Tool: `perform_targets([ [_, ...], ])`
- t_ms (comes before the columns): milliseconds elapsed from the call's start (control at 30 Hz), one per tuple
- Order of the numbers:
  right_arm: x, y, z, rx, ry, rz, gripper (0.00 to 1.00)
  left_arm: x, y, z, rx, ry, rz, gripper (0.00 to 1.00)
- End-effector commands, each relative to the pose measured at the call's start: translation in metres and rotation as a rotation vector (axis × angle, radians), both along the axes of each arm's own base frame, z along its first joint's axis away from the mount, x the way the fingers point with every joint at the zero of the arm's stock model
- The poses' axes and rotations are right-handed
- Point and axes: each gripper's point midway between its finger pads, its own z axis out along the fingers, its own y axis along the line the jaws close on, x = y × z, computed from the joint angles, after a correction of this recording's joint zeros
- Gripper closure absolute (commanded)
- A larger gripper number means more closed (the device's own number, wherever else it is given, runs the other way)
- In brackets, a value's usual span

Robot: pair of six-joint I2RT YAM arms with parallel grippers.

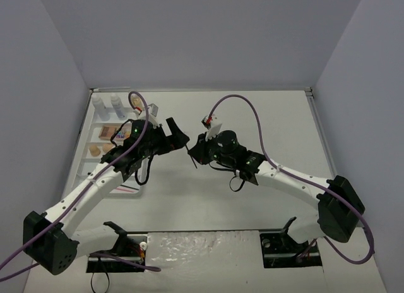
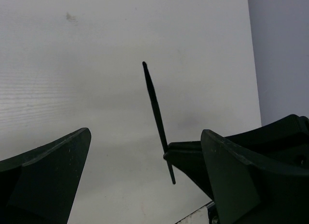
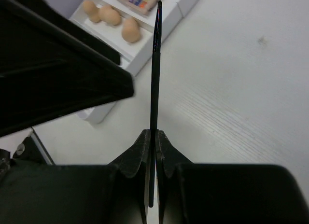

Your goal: Organize the makeup

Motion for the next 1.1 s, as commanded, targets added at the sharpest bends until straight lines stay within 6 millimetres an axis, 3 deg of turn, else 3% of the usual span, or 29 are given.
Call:
perform_targets([
  [0, -0.003, 0.019, 0.055, 0.158, -0.099, 0.070, 1.00, 0.018, -0.021, 0.060, -0.139, -0.136, 0.013, 0.05],
  [133, -0.007, 0.025, 0.063, 0.184, -0.109, 0.085, 1.00, 0.019, -0.026, 0.059, -0.166, -0.128, 0.021, 0.12],
  [200, -0.008, 0.026, 0.065, 0.190, -0.112, 0.089, 1.00, 0.019, -0.027, 0.057, -0.179, -0.121, 0.028, 0.22],
  [267, -0.008, 0.027, 0.066, 0.195, -0.113, 0.090, 1.00, 0.019, -0.030, 0.053, -0.192, -0.106, 0.027, 0.54],
  [400, -0.008, 0.029, 0.069, 0.202, -0.116, 0.090, 1.00, 0.018, -0.034, 0.046, -0.210, -0.080, 0.028, 0.80],
  [533, -0.008, 0.028, 0.068, 0.203, -0.117, 0.089, 1.00, 0.017, -0.035, 0.044, -0.220, -0.066, 0.031, 1.00],
  [633, -0.008, 0.027, 0.069, 0.202, -0.119, 0.084, 0.98, 0.017, -0.034, 0.040, -0.217, -0.059, 0.041, 1.00],
  [667, -0.008, 0.027, 0.069, 0.202, -0.121, 0.082, 0.94, 0.018, -0.033, 0.038, -0.215, -0.056, 0.047, 1.00],
  [800, -0.006, 0.019, 0.065, 0.168, -0.123, 0.057, 0.54, 0.019, -0.025, 0.030, -0.201, -0.048, 0.093, 1.00],
  [867, -0.003, 0.012, 0.060, 0.135, -0.119, 0.033, 0.39, 0.019, -0.012, 0.023, -0.166, -0.038, 0.149, 1.00],
  [967, 0.001, -0.005, 0.055, 0.078, -0.117, -0.017, 0.19, 0.019, 0.020, 0.009, -0.101, -0.019, 0.275, 1.00],
  [1067, 0.004, -0.026, 0.050, 0.025, -0.107, -0.059, 0.04, 0.015, 0.071, -0.017, -0.049, 0.062, 0.454, 1.00],
])
